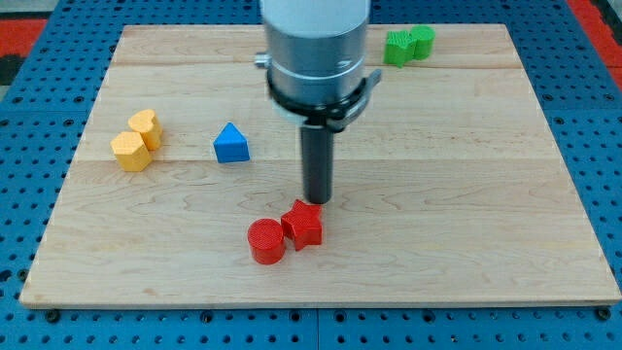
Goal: Move the blue blocks towards the center right
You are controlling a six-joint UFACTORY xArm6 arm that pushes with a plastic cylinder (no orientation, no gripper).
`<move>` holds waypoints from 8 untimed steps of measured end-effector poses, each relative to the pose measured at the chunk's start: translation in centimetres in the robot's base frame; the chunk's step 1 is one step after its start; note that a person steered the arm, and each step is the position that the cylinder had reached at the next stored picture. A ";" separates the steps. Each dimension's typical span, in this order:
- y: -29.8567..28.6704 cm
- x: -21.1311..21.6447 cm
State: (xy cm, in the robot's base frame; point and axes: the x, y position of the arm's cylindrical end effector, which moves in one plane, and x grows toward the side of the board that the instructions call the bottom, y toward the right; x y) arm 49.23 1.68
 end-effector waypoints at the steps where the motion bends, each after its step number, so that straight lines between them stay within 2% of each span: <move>1: 4.7 1.0; 2: 3.1 4.0; 3: -1.2 4.0; 4: -0.5 3.5; 5: -0.5 2.0; 6: -0.9 -3.6; 8: -6.7 -6.0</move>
State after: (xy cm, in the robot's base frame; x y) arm 43.26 -5.02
